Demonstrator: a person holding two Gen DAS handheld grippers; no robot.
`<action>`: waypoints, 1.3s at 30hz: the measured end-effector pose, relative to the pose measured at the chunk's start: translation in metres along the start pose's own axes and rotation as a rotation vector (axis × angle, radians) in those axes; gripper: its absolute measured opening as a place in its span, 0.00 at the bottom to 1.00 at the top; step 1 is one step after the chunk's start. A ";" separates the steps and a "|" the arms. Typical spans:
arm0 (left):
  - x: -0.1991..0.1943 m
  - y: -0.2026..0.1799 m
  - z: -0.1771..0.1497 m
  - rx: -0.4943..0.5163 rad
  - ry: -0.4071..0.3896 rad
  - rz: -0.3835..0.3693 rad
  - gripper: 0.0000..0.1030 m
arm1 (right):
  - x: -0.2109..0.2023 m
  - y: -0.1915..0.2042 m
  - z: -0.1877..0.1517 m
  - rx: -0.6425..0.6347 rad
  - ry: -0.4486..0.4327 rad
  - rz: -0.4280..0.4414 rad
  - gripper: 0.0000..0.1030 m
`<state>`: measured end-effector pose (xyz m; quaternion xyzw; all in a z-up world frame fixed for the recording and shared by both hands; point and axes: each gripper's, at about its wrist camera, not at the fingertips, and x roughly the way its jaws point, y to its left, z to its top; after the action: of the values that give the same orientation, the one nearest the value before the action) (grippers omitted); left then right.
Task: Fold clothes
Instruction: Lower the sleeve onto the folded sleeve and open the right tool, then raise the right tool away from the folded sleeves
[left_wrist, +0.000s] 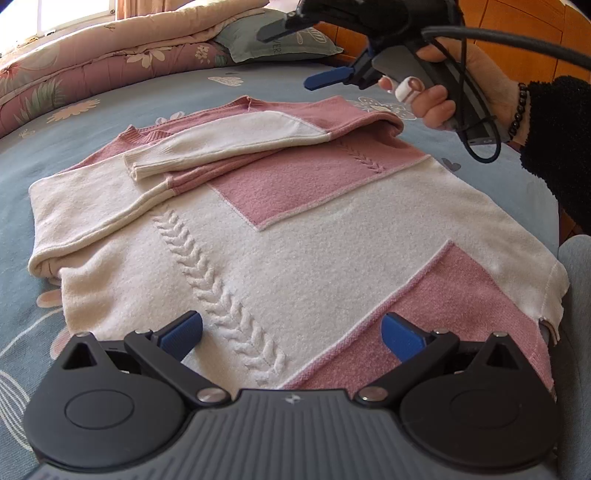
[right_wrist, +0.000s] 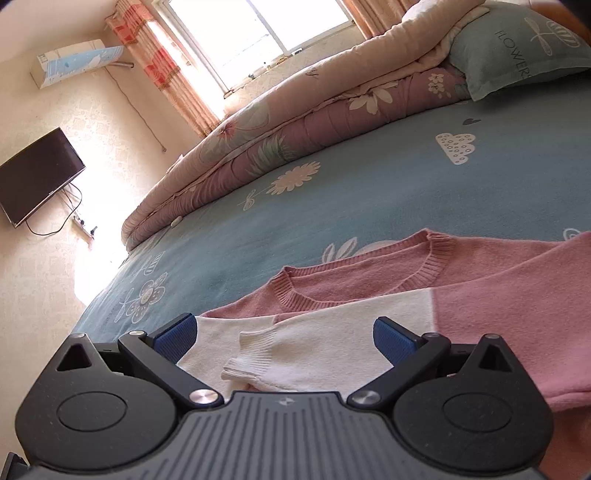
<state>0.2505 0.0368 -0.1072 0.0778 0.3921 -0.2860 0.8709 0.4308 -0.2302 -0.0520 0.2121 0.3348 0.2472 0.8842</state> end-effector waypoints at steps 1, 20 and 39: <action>0.000 0.000 0.000 0.001 0.001 0.002 0.99 | -0.011 -0.014 -0.001 0.021 -0.015 -0.022 1.00; 0.009 -0.001 0.005 0.010 0.001 0.020 0.99 | -0.084 -0.105 -0.032 0.197 -0.133 -0.096 1.00; 0.005 0.006 0.005 -0.014 -0.002 0.006 0.99 | 0.030 -0.042 -0.019 0.070 0.057 -0.076 1.00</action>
<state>0.2594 0.0374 -0.1086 0.0727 0.3931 -0.2809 0.8725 0.4490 -0.2416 -0.1024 0.2229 0.3761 0.2073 0.8752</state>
